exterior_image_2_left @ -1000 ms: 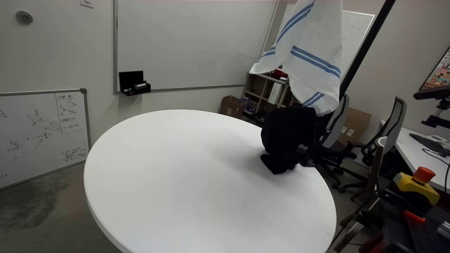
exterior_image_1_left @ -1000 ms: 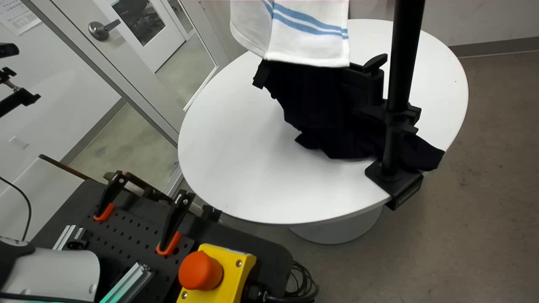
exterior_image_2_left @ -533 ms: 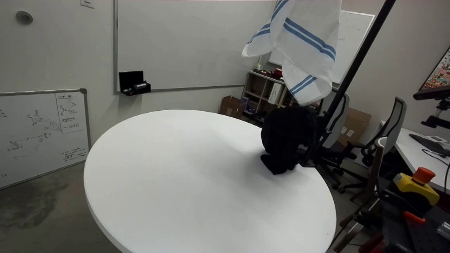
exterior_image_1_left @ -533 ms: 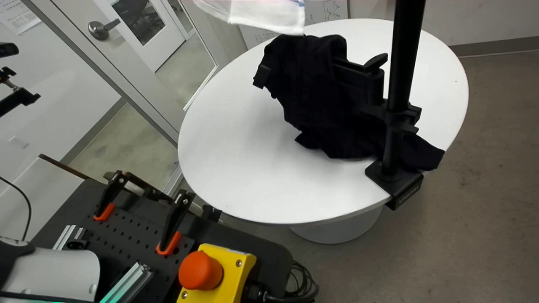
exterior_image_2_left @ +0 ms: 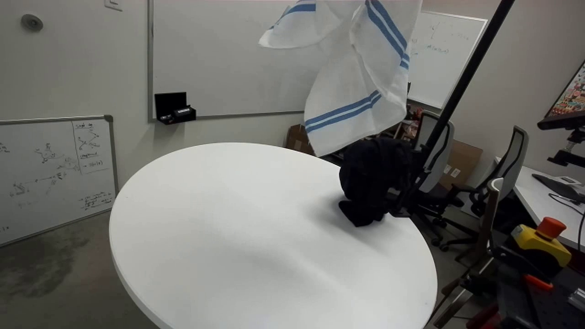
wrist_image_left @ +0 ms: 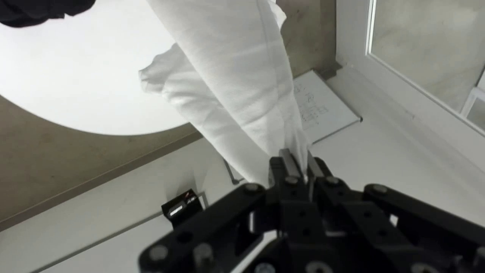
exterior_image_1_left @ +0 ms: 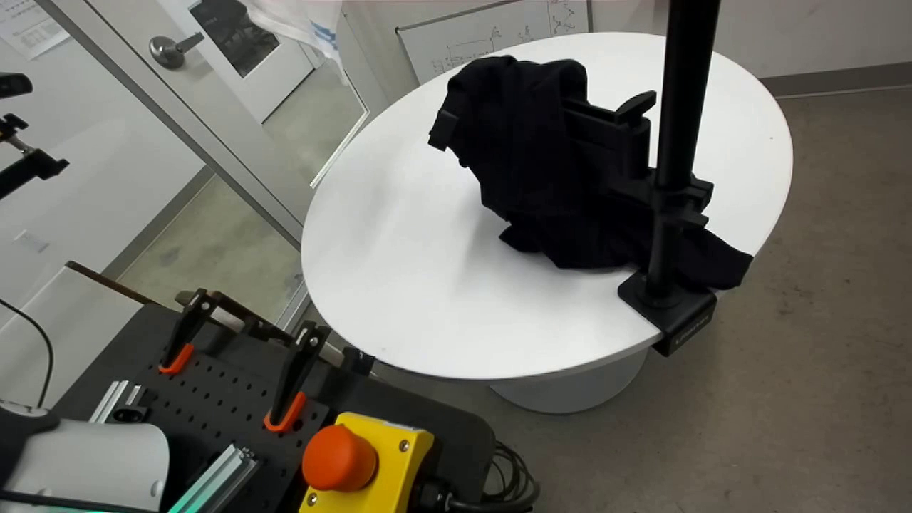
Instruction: Pick up the white cloth and put it on the table
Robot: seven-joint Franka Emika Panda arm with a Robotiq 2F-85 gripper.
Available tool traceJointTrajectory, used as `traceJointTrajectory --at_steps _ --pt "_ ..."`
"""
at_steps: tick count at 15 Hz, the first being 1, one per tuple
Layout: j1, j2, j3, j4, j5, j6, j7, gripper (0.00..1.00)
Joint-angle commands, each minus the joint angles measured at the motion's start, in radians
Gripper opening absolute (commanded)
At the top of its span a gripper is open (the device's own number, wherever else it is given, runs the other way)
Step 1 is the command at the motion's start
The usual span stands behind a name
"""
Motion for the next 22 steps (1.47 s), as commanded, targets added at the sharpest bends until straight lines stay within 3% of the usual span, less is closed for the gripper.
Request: traceJointTrajectory --at_steps 1,11,19,20,22 --pt "0.010 -0.022 0.013 -0.078 0.013 -0.073 -0.046 0.01" --pt "0.031 -0.035 0.076 -0.438 -0.073 -0.083 -0.166 0.01" --pt "0.046 0.007 0.118 -0.624 -0.208 0.054 -0.177 0.01" --pt "0.045 0.015 0.124 -0.635 -0.233 0.060 -0.166 0.29" --pt "0.046 0.027 0.134 -0.654 -0.277 0.070 -0.153 0.38"
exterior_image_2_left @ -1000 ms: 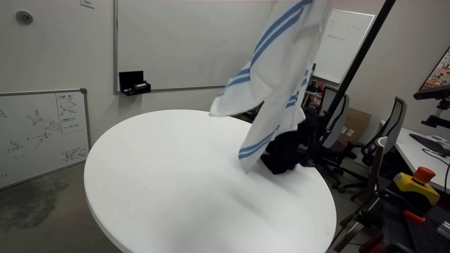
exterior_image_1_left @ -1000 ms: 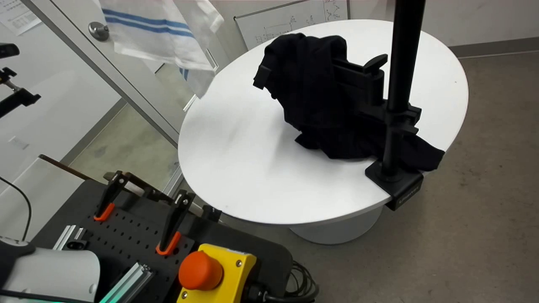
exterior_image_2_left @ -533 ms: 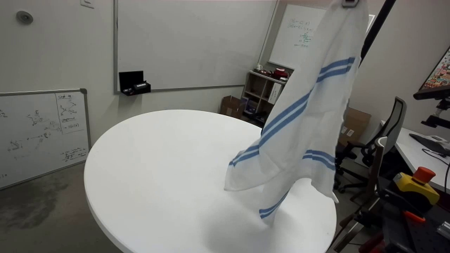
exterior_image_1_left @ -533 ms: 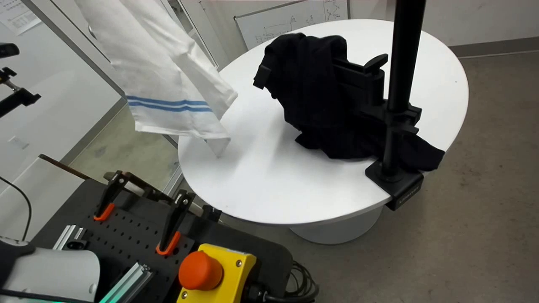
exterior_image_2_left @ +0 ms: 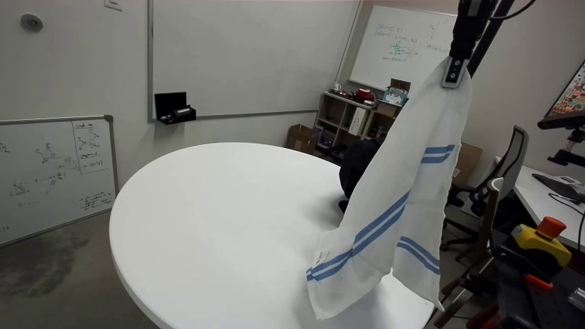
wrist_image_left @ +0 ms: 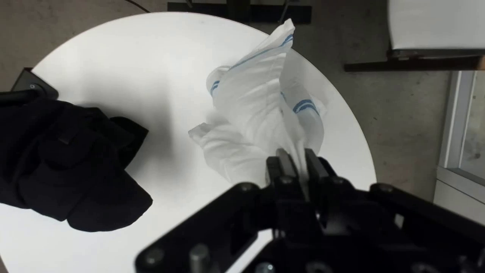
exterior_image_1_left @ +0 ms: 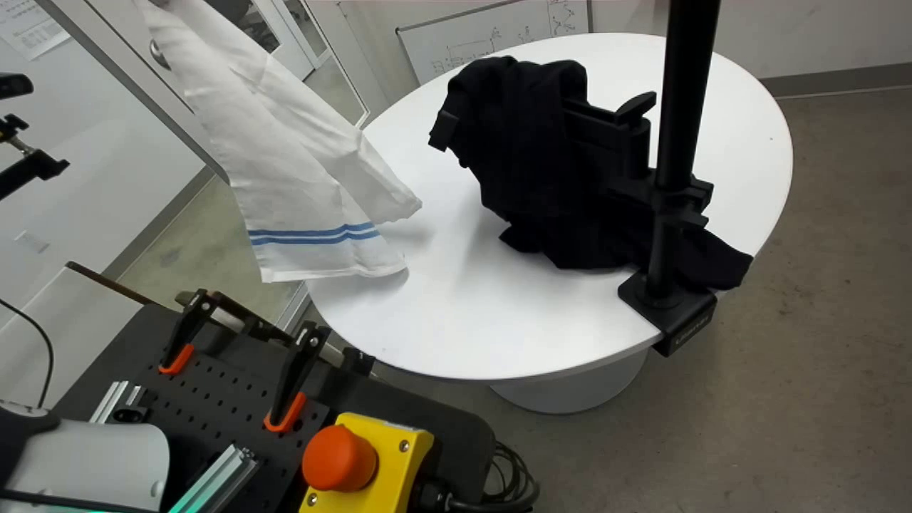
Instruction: Pick up the white cloth and put it on the table
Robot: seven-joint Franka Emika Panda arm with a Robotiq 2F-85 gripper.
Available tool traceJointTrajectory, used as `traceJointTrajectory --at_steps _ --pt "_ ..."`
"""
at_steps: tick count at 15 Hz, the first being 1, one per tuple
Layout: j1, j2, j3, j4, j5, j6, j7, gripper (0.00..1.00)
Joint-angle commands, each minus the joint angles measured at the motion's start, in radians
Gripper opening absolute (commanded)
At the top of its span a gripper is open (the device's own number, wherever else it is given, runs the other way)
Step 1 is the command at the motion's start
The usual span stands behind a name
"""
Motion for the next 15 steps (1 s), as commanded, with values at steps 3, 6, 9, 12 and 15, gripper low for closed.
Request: traceJointTrajectory --at_steps 3,6,9,12,15 --pt "0.008 0.021 0.019 -0.040 -0.093 0.033 0.027 0.59" --pt "0.008 0.021 0.016 -0.042 -0.101 0.029 0.022 0.81" --pt "0.008 0.009 0.006 -0.029 -0.081 -0.009 0.001 0.99" --pt "0.008 0.016 0.003 -0.031 -0.078 -0.002 0.003 0.99" --pt "0.008 0.002 0.001 -0.025 -0.078 -0.024 0.001 1.00"
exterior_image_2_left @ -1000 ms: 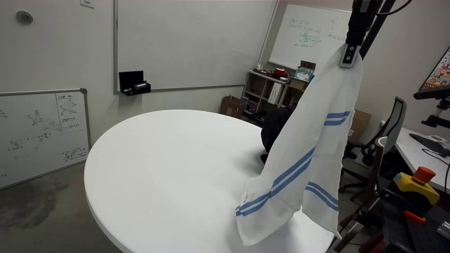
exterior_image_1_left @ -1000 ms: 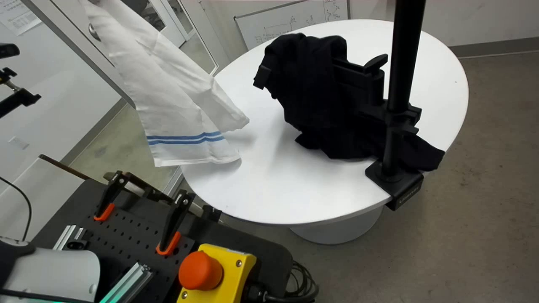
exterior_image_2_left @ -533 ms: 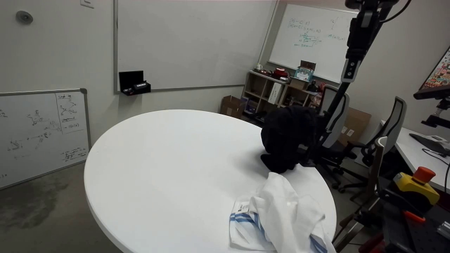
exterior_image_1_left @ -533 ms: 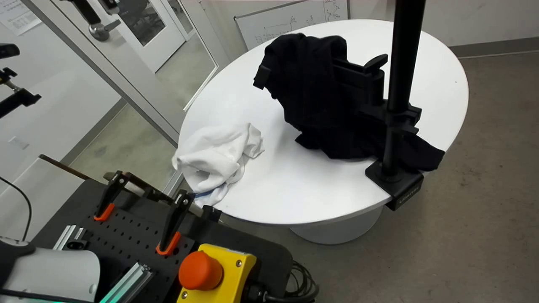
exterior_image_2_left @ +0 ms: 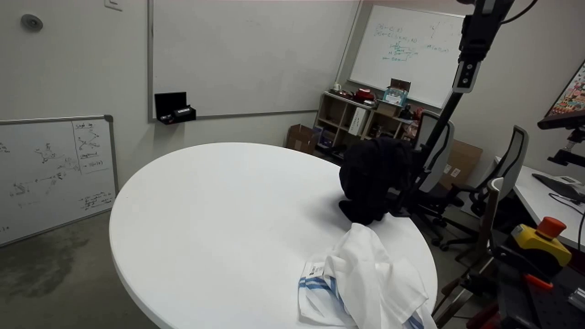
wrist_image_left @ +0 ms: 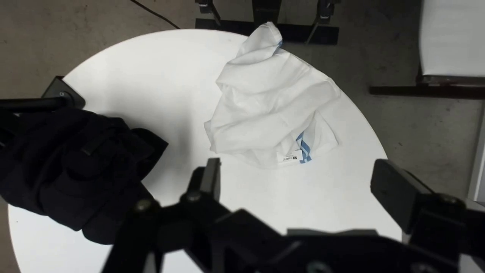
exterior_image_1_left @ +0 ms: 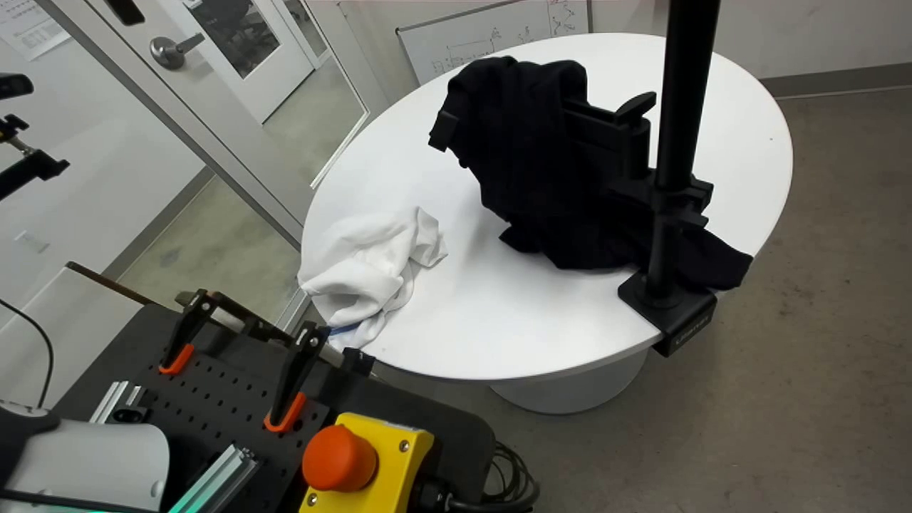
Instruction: Pick up the white cloth and put it on the table
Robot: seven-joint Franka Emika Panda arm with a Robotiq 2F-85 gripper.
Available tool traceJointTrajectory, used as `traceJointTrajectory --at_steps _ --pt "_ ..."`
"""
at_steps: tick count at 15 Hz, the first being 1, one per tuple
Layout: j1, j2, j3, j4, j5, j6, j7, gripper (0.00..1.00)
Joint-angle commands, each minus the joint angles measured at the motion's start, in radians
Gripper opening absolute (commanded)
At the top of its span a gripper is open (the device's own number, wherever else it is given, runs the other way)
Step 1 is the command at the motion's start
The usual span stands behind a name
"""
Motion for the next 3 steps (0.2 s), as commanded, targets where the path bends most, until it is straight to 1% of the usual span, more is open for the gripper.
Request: traceJointTrajectory --at_steps 1,3 --pt "0.008 -0.002 -0.007 0.001 -0.002 -0.002 0.002 1.00" --pt "0.008 -0.002 -0.007 0.001 -0.002 -0.003 0.002 1.00"
